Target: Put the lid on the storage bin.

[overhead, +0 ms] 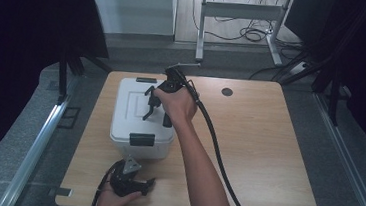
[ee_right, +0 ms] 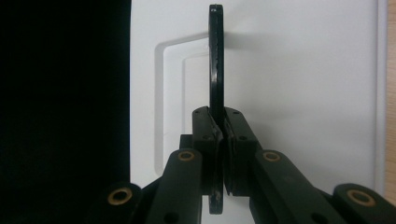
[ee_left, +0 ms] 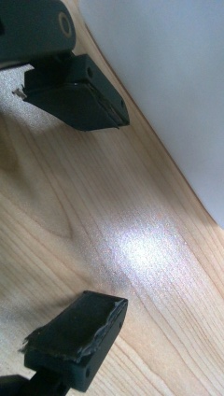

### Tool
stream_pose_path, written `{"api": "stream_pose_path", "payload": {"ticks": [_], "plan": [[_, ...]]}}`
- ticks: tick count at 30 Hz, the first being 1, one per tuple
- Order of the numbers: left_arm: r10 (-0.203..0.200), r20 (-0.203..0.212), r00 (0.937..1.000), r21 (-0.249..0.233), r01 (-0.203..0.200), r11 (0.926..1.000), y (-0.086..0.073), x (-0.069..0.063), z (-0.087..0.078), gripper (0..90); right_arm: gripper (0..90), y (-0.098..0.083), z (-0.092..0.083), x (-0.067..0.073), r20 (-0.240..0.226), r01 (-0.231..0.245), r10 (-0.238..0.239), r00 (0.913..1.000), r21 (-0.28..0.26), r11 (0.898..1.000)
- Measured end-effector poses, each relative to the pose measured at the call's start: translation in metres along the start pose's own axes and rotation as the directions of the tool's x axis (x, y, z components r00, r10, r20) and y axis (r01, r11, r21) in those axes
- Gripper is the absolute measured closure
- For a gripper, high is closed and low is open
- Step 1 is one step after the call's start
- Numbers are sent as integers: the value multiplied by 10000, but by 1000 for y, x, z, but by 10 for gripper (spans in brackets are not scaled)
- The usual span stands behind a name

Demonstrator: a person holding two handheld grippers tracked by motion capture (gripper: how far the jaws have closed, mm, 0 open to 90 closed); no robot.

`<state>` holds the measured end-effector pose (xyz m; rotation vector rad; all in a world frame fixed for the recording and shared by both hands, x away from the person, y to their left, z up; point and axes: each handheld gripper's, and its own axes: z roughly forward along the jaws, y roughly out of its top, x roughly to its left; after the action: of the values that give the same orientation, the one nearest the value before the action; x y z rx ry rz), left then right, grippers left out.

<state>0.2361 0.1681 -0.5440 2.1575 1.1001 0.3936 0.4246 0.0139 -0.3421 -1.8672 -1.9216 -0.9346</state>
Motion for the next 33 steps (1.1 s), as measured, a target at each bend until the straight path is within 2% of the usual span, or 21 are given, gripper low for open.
{"api": "stream_pose_path", "payload": {"ticks": [4, 15, 21, 28, 33], "plan": [[-52, 27, 10000, -47, 53, 10000, 0, 0, 0, 120, 848, 1, 7, 2, -68, -104, 105, 9999, 42, 9999], [-43, 47, 10000, -20, 43, 10000, 0, 0, 0, 120, 846, 4, 26, -3, 123, -249, 248, 9996, 122, 9996], [49, 29, 10000, 31, -49, 10000, 0, 0, 0, 120, 837, 4, 31, -8, -212, -360, 361, 9991, 46, 9993], [55, 36, 10000, 26, -55, 10000, 0, 0, 0, 120, 833, 1, 33, -11, -363, -316, 315, 9988, -37, 9995], [64, 43, 10000, 32, -64, 10000, 0, 0, 0, 120, 821, -1, 33, -12, -450, -97, 89, 9989, -189, 9998]]}}
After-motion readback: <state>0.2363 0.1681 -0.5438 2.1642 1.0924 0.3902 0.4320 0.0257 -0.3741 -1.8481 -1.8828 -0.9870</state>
